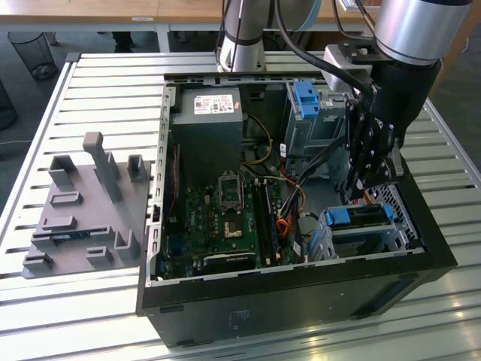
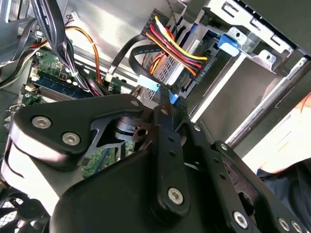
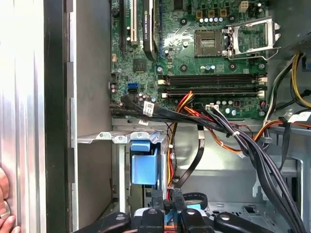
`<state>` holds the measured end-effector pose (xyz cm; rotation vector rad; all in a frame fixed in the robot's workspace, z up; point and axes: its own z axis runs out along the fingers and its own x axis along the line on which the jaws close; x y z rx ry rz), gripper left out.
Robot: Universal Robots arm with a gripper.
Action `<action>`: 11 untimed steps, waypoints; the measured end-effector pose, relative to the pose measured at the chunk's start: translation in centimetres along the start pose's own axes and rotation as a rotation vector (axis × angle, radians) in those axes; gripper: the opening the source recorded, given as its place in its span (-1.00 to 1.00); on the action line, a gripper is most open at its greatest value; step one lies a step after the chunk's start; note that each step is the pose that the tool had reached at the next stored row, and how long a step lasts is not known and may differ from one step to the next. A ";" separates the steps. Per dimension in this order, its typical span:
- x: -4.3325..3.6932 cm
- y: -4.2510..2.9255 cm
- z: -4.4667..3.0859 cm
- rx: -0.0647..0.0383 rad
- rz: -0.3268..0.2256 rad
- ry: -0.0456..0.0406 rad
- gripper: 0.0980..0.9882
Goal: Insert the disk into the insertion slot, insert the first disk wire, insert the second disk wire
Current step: 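Insert the second disk wire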
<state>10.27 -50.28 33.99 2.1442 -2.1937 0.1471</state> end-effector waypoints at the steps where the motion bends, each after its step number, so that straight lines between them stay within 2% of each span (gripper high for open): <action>1: 0.00 -0.01 0.02 0.000 0.000 0.0002 -0.73; 5: -0.03 -0.02 0.06 0.000 0.000 0.0002 -0.73; 6: -0.04 -0.02 0.06 0.000 0.000 0.0002 -0.76; 7: -0.05 -0.02 0.06 0.000 0.000 0.0002 -0.89; 11: -0.13 -0.03 0.03 0.000 0.000 0.0005 -0.90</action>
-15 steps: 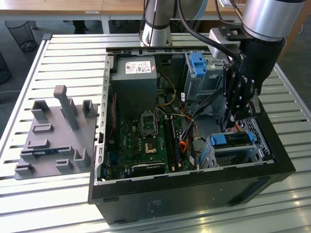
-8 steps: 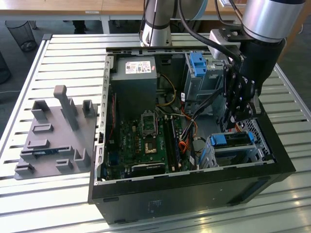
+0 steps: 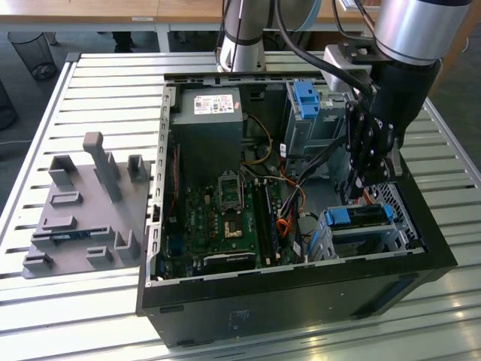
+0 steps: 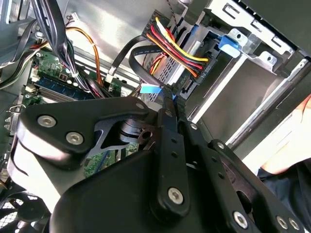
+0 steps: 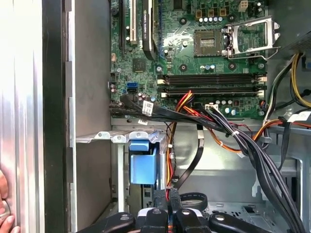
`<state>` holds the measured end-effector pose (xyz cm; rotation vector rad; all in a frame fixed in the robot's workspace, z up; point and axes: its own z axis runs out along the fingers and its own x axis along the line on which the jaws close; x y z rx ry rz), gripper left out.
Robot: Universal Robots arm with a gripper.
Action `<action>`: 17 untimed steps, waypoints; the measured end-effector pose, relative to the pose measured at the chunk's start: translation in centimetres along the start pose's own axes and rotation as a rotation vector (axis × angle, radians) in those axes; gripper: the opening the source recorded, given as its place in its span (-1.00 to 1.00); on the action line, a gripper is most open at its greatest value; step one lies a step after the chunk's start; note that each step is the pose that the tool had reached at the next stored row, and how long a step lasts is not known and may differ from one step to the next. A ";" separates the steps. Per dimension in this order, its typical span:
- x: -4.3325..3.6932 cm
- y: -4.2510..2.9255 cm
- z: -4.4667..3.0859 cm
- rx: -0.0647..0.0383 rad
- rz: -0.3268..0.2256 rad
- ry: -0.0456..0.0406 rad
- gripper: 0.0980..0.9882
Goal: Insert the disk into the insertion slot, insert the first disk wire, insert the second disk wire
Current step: 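Insert the second disk wire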
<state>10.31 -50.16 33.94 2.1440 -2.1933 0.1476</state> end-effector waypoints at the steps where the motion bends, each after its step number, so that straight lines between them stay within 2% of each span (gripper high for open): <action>1: -0.01 0.00 -0.02 0.000 0.000 0.0000 -0.90; 4: 0.01 0.00 -0.28 0.000 0.000 0.0000 -0.90; 9: 0.11 0.00 -0.28 0.000 0.000 -0.0002 -0.90; 15: 1.12 -0.02 -0.17 0.000 0.000 -0.0023 -0.90; 17: 1.49 -0.03 -0.11 0.000 0.000 -0.0089 -0.90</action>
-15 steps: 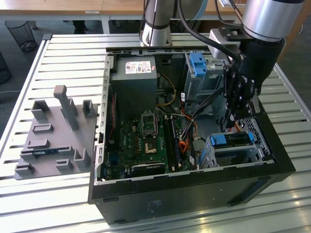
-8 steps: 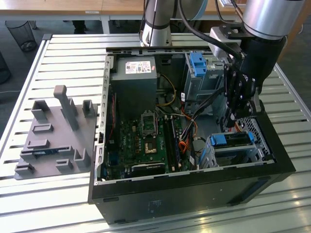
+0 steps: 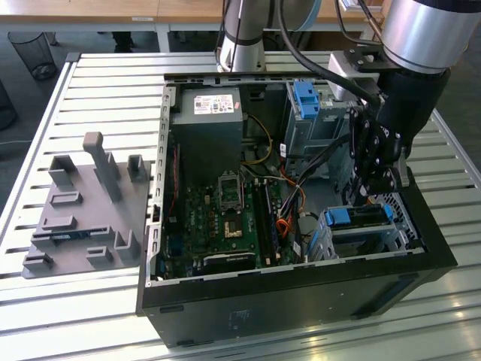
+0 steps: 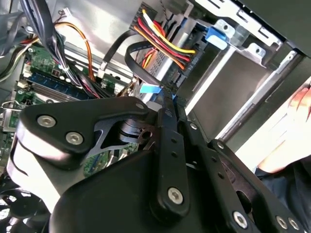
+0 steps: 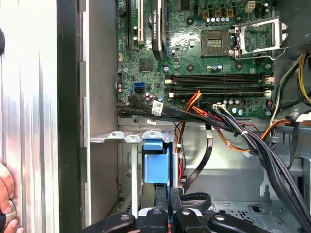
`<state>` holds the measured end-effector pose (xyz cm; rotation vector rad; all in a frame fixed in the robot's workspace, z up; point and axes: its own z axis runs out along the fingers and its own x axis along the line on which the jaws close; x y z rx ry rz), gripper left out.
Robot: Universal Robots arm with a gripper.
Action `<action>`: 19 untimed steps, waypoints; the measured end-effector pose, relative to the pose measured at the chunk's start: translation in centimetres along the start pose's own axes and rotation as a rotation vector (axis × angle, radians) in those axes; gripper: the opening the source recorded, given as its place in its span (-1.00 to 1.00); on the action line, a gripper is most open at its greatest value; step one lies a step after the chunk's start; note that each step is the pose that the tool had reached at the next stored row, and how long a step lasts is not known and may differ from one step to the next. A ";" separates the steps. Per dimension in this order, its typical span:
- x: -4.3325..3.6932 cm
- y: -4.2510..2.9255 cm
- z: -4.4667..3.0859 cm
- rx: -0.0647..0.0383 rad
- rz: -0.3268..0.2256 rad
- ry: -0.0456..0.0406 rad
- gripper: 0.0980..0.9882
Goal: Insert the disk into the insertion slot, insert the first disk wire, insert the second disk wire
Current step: 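Insert the second disk wire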
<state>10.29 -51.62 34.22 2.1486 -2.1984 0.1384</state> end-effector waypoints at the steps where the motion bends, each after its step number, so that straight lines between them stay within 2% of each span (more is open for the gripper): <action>1: 0.14 0.00 0.01 0.000 0.000 -0.0086 -0.90; 3: 0.40 -0.01 0.06 0.000 0.001 -0.0283 -0.90; 5: 0.62 -0.01 0.12 0.000 0.001 -0.0372 -0.90; 13: 0.95 -0.07 0.51 0.000 0.001 -0.0454 -0.90; 19: 1.07 -0.21 0.66 0.000 0.001 -0.0645 -0.90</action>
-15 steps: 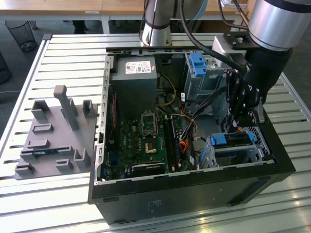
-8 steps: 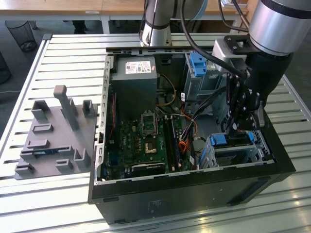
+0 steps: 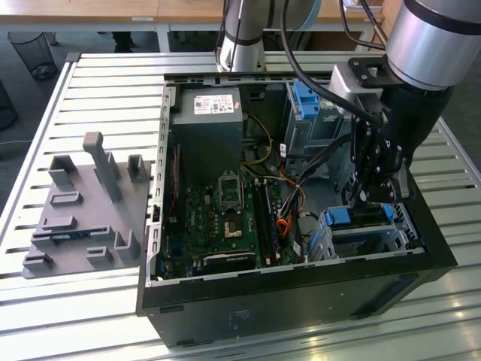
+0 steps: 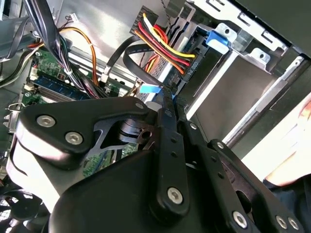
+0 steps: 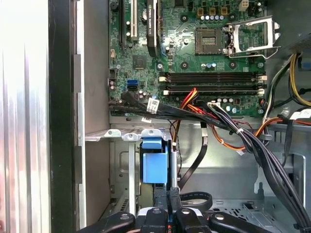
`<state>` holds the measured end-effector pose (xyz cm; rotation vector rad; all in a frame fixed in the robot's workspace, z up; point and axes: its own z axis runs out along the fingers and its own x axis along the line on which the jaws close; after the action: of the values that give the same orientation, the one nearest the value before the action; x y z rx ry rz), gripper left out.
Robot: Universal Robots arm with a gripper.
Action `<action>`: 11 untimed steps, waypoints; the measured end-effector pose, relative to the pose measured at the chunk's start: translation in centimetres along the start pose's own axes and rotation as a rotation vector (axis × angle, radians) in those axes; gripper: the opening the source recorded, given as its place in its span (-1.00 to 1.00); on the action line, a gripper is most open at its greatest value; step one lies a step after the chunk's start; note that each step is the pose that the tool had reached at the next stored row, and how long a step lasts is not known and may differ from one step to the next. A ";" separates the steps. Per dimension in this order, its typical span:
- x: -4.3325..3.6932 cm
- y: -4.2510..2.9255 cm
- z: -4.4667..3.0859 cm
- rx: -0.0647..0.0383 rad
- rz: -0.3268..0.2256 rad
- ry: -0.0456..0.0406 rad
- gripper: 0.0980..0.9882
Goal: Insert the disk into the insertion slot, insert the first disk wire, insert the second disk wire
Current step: 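Insert the second disk wire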
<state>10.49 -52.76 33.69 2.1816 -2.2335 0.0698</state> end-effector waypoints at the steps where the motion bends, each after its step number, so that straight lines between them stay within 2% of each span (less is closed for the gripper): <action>1: 0.06 -0.01 0.02 0.000 0.000 -0.0029 -0.90; 3: 0.17 0.00 0.04 0.000 0.000 -0.0066 -0.90; 11: 0.19 -0.06 0.14 0.000 0.000 -0.0066 -0.90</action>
<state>10.55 -52.96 33.55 2.1850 -2.2369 0.0626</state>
